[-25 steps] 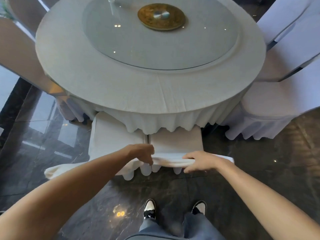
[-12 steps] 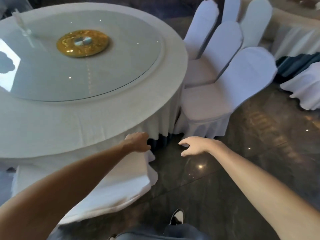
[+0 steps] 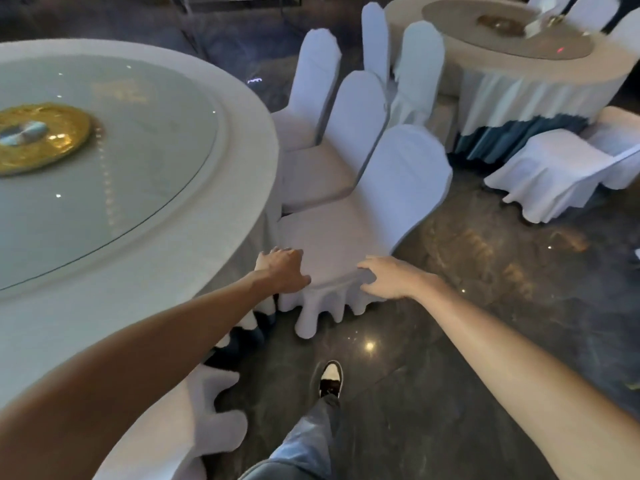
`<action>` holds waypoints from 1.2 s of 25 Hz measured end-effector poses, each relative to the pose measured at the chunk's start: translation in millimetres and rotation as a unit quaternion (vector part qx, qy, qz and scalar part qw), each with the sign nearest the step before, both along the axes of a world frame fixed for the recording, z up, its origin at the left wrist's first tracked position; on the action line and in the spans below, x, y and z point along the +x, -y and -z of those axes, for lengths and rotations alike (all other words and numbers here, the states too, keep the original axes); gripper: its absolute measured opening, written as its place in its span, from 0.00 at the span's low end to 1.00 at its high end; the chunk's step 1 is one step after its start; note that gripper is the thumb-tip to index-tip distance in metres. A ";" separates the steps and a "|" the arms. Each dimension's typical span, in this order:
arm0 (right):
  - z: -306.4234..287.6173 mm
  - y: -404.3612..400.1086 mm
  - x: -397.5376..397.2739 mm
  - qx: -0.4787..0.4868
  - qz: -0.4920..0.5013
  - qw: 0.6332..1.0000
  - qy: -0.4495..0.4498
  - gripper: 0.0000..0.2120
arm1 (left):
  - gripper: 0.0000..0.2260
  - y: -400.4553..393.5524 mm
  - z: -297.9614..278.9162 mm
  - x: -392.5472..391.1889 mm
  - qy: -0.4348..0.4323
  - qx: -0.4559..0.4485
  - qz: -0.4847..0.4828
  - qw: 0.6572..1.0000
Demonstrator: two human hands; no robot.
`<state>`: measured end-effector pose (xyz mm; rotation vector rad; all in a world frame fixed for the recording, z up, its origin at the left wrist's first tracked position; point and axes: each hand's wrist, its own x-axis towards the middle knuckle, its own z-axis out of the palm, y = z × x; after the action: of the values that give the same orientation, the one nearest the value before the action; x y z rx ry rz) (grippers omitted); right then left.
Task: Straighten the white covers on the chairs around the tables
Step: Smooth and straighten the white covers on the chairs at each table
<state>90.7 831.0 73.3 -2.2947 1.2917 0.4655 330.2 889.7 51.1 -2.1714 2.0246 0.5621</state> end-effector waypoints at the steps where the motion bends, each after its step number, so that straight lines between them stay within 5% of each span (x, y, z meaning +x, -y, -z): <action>1: 1.3 30.9 -13.1 -0.018 -0.004 1.000 -0.002 0.30 | 0.22 33.6 5.0 -12.5 0.001 -0.002 0.003 1.000; 9: -18.5 249.4 -84.1 -0.181 -0.010 0.981 0.072 0.25 | 0.43 266.8 14.6 -103.4 -0.075 -0.048 -0.033 0.995; 18: -2.4 480.8 -157.5 -0.233 -0.081 0.961 0.122 0.27 | 0.40 480.7 15.1 -189.8 -0.069 -0.061 -0.085 0.992; 30: 0.3 734.3 -171.6 -0.186 -0.243 0.935 0.179 0.35 | 0.40 651.5 16.0 -272.7 -0.092 -0.097 -0.344 0.929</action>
<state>-80.9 96.7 73.0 -2.8551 0.6686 -0.0649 57.4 238.2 35.0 -3.0587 1.3768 0.6729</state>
